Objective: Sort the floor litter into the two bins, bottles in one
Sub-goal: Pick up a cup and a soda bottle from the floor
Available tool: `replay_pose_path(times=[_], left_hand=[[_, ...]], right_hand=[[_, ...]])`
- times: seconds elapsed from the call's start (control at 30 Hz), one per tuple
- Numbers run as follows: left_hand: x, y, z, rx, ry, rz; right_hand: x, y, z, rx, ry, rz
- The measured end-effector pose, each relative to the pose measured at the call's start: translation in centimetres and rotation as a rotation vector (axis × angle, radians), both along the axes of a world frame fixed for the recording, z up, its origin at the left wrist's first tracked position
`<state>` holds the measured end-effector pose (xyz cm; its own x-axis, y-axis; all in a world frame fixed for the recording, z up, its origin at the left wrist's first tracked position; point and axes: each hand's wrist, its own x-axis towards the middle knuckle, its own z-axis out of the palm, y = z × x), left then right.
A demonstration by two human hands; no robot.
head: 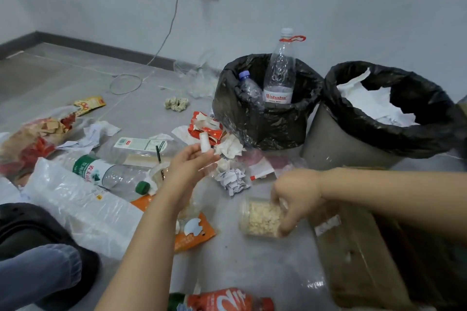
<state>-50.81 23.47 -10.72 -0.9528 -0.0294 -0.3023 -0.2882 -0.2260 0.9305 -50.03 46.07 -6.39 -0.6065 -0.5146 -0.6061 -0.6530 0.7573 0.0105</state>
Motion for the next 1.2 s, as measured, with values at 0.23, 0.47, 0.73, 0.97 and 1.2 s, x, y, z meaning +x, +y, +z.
replay_pose_path(times=[0.23, 0.47, 0.73, 0.97, 1.2], left_hand=[[-3.6, 5.5, 5.0, 0.019, 0.147, -0.002], [-13.1, 10.5, 8.6, -0.225, 0.302, 0.064], [-15.3, 10.2, 6.2, -0.728, 0.421, 0.059], [-11.6, 11.0, 3.1, -0.811, 0.344, 0.058], [-9.6, 12.1, 2.8, -0.724, 0.305, 0.009]], right_hand=[[-4.8, 6.8, 7.6, -0.453, 0.011, -0.361], [-12.6, 6.6, 11.2, -0.735, 0.32, -0.798], [-17.1, 5.4, 8.5, -0.325, 0.608, -0.706], [-17.2, 4.8, 7.0, -0.33, 0.581, -0.636], [-16.1, 4.6, 9.7, -0.684, 0.278, -0.973]])
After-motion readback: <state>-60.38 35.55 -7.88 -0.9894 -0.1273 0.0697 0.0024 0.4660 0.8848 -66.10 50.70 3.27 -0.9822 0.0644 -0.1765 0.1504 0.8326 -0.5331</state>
